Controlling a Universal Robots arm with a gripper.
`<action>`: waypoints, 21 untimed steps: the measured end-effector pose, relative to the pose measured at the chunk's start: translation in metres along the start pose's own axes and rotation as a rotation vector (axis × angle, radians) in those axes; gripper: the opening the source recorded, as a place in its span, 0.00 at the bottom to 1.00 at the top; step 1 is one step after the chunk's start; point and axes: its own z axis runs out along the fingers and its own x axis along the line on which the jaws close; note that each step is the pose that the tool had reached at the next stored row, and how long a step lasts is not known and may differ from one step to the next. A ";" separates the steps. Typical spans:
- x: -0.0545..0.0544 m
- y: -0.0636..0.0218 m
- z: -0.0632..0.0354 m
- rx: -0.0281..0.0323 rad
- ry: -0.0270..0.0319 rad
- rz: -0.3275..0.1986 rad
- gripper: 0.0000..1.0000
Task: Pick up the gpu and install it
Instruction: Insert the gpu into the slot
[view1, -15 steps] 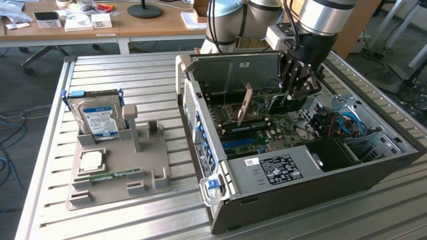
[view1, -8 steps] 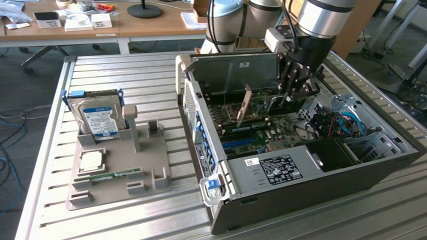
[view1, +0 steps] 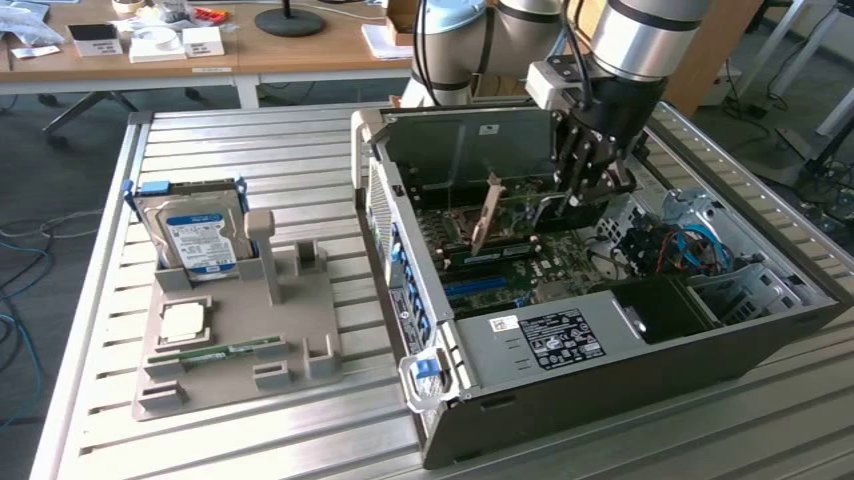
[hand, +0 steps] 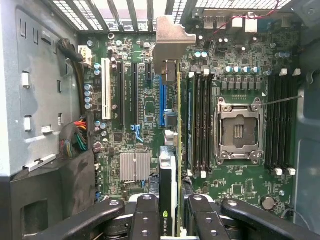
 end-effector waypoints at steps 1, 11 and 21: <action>0.000 0.0006 0.0006 0.0000 0.0000 0.000 0.27; 0.000 0.0030 0.0029 0.0000 0.0000 0.000 0.27; 0.000 0.0041 0.0070 0.0004 0.0000 0.000 0.27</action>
